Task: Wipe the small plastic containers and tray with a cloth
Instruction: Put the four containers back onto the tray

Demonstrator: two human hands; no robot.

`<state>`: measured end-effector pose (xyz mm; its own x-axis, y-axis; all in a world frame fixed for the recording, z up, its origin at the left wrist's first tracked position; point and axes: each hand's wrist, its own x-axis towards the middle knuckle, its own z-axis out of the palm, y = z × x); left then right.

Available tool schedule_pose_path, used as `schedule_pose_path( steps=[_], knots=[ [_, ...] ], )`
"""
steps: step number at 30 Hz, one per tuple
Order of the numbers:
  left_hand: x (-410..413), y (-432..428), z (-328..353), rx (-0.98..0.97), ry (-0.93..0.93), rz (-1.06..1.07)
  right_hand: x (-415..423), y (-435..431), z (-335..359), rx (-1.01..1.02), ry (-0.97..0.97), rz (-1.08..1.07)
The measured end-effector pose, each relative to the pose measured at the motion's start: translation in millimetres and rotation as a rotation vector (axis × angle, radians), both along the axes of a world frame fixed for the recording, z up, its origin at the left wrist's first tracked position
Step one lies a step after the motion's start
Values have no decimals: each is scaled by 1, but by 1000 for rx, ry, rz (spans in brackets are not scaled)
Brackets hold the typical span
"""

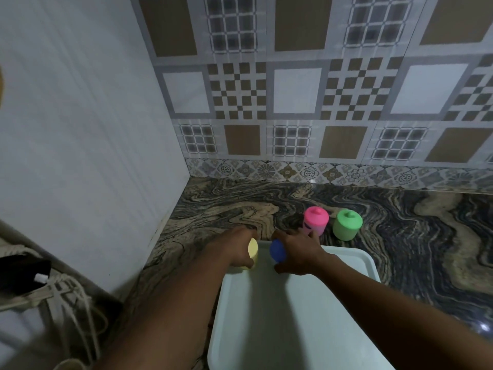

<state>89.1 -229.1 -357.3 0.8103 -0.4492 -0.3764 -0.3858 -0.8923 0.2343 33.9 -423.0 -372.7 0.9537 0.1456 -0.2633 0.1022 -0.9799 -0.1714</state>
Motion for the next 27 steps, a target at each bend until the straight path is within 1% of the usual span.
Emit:
schedule_pose_path(
  steps=[4, 7, 10, 12, 16, 19, 21, 24, 27],
  knots=[
    [14, -5, 18, 73, 77, -65, 4, -21, 21, 83, 80, -25],
    [34, -21, 42, 72, 43, -69, 15, -57, 46, 190, 3, -110],
    [46, -47, 61, -39, -7, -43, 25, -96, 69, 132, -103, -235],
    [49, -71, 65, -73, -28, -48, 29, -119, 74, 76, -114, -300],
    [52, -116, 45, -86, -1, -105, 33, -150, 62, 69, -31, -364],
    [51, -142, 24, -116, 31, -146, 33, -158, 50, 33, 32, -385],
    [52, -154, 14, -117, 42, -167, 35, -158, 42, 46, 65, -387],
    [56, -169, 3, -93, 56, -187, 39, -161, 29, 99, 101, -367],
    [55, -177, -3, -62, 34, -195, 38, -161, 23, 87, 99, -361]
  ],
)
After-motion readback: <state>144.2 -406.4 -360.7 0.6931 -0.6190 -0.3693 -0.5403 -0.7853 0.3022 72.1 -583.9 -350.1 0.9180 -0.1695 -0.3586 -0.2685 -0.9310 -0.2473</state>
